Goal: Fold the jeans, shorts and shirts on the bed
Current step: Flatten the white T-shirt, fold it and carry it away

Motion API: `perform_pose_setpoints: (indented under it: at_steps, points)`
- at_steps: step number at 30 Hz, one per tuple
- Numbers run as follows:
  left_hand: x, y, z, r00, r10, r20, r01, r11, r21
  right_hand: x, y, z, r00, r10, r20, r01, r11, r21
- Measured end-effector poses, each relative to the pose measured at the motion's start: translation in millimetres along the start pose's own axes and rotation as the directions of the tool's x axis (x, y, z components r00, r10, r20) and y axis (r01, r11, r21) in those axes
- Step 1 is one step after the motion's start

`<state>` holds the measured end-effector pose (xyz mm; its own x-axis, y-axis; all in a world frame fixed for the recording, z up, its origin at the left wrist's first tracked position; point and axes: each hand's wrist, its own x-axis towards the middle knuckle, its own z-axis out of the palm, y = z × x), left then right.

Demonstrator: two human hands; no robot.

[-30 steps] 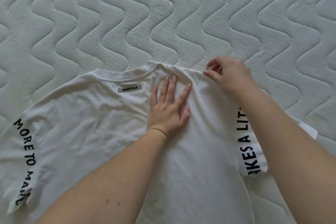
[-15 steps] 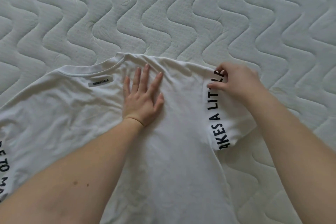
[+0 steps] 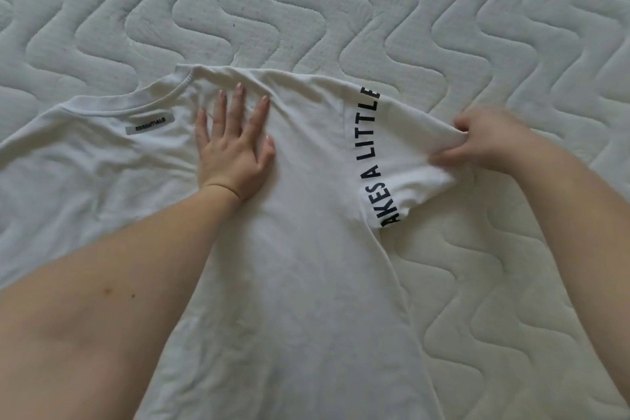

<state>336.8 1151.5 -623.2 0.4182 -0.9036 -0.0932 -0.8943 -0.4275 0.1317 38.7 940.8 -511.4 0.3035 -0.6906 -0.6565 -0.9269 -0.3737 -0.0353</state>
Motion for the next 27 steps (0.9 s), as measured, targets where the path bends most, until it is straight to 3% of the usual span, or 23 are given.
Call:
perform_pose_setpoints:
  at_steps: [2, 4, 6, 11, 16, 19, 22, 25, 27]
  points:
    - [-1.1, 0.3, 0.0, 1.0, -0.003, -0.01, 0.003, 1.0, -0.004, -7.8, 6.6, -4.6, 0.994, 0.0, -0.111, 0.029, 0.966, 0.258]
    - [-0.6, 0.3, -0.3, 1.0, -0.007, -0.016, 0.007, 1.0, -0.013, -12.8, 12.2, -6.2, 0.97, 0.104, -0.219, 0.064, 0.76, 0.647]
    - [-0.3, 0.8, -0.2, 1.0, -0.003, -0.018, 0.003, 1.0, -0.022, -15.3, 16.7, 1.4, 0.932, 0.22, -0.288, 0.118, 0.568, 0.814]
    - [-1.5, 0.3, -0.6, 1.0, -0.018, -0.014, 0.018, 0.999, -0.036, -24.3, 26.2, 61.2, 0.94, 0.302, -0.156, -0.033, 0.537, 0.843]
    - [1.0, 0.9, -1.7, 0.999, -0.037, 0.013, 0.037, 0.999, -0.016, -42.3, 20.5, 92.1, 0.969, 0.242, -0.048, -0.085, 0.512, 0.855]
    - [2.8, 1.1, -2.9, 0.997, -0.049, 0.055, 0.048, 0.999, 0.02, -48.3, 7.3, 96.5, 0.988, 0.154, -0.031, -0.037, 0.423, 0.905]
    - [8.1, -0.5, -7.7, 0.985, -0.058, 0.161, 0.057, 0.998, 0.01, -50.5, -2.6, 96.4, 0.992, 0.12, -0.025, -0.02, 0.363, 0.932]
    - [18.7, -2.1, -20.5, 0.93, -0.076, 0.359, 0.082, 0.997, -0.001, -51.8, -5.1, 93.0, 0.981, 0.179, -0.081, 0.024, 0.302, 0.953]
    - [24.0, 3.3, -35.6, 0.912, -0.098, 0.398, 0.09, 0.995, 0.038, -55.2, -6.8, 93.7, 0.975, 0.176, -0.139, 0.074, 0.334, 0.94]
